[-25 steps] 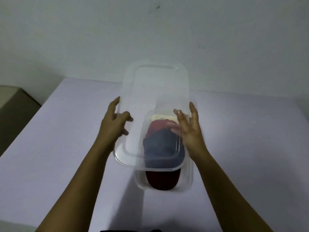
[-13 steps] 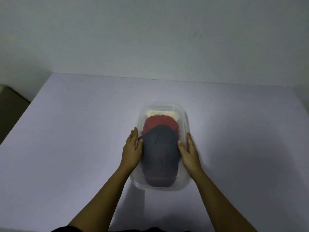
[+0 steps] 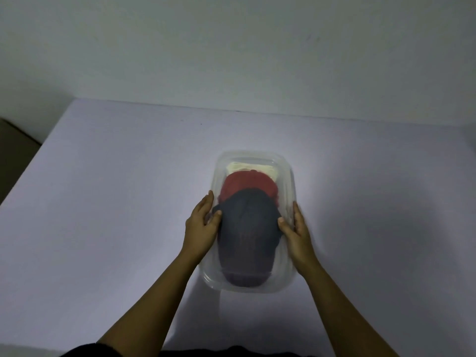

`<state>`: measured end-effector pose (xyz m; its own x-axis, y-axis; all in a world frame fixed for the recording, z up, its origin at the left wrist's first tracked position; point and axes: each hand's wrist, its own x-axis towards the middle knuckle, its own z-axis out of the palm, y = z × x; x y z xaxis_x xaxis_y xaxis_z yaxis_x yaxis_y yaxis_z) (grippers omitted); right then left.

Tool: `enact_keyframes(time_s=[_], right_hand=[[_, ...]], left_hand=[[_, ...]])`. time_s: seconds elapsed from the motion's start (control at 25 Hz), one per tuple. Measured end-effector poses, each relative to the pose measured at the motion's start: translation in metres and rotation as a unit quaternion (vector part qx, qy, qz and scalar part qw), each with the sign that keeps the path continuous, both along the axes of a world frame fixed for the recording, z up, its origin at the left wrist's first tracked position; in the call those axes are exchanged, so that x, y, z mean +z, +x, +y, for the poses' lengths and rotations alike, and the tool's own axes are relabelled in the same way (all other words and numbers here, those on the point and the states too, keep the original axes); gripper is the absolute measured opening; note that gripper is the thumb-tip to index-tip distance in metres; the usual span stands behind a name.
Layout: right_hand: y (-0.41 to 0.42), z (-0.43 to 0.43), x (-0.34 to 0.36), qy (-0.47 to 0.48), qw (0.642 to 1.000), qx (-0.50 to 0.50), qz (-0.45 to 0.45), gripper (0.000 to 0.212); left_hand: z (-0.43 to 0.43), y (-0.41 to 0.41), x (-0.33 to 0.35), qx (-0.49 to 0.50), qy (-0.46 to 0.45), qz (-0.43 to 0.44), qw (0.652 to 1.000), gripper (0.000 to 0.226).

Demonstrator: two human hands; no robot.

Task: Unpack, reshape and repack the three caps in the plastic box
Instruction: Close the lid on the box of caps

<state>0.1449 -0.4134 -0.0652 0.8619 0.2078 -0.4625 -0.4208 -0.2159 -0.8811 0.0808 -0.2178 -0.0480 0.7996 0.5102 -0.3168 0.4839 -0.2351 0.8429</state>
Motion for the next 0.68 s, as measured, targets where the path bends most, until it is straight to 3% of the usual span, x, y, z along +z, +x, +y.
enact_keyframes(time_s=[0.16, 0.44, 0.68], right_hand=[[-0.003, 0.003, 0.003, -0.029, 0.999, 0.0, -0.019, 0.06], [-0.007, 0.009, 0.001, -0.139, 0.986, 0.044, -0.08, 0.064], [-0.009, 0.01, -0.005, -0.185, 0.975, 0.009, -0.123, 0.065]], left_hand=[[0.002, 0.0, -0.003, -0.017, 0.017, -0.004, 1.0, 0.052], [-0.003, -0.001, -0.014, -0.064, 0.136, 0.027, 0.988, 0.051], [-0.011, 0.0, -0.015, -0.076, 0.199, 0.059, 0.975, 0.054]])
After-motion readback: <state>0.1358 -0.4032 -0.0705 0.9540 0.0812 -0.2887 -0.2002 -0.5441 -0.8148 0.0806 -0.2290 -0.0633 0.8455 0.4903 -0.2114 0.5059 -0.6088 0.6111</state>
